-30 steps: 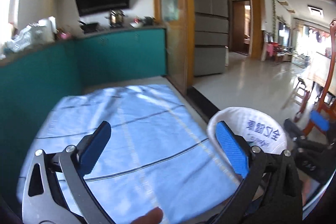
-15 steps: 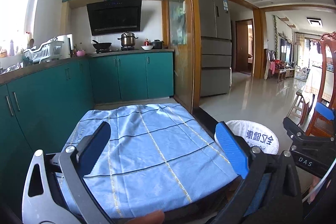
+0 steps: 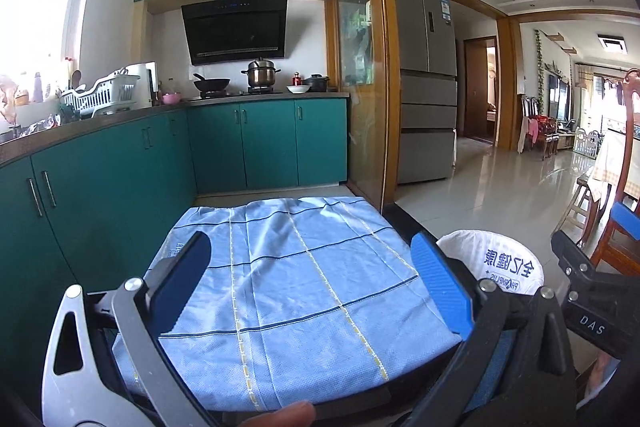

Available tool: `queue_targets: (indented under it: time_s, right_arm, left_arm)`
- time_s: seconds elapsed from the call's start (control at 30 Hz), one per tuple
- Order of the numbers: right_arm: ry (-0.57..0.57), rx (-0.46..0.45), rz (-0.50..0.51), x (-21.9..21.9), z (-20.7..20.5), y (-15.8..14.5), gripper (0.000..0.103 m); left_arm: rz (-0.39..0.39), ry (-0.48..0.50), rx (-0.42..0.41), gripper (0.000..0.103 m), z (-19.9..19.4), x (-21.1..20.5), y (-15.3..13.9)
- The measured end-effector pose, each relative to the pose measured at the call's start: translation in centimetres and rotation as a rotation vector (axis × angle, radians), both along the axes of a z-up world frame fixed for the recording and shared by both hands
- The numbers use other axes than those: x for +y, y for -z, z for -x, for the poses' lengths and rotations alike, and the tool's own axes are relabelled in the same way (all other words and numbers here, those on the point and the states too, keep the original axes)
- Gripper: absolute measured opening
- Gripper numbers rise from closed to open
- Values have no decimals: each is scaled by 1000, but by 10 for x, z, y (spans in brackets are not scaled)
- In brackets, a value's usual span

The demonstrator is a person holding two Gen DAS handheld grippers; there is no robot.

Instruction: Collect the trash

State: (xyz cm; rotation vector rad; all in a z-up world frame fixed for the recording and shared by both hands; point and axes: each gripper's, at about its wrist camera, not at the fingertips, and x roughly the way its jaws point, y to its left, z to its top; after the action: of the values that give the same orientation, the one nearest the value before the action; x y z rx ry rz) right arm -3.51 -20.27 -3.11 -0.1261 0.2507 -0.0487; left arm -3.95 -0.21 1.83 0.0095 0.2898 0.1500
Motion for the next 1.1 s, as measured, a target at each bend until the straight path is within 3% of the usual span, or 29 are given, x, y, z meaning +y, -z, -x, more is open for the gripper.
queue_targets:
  time_s: [1.1]
  right_arm:
    - [6,2,1,5,-2,-6,100]
  left_arm:
    - [-8,13,25,100,-8,0,2]
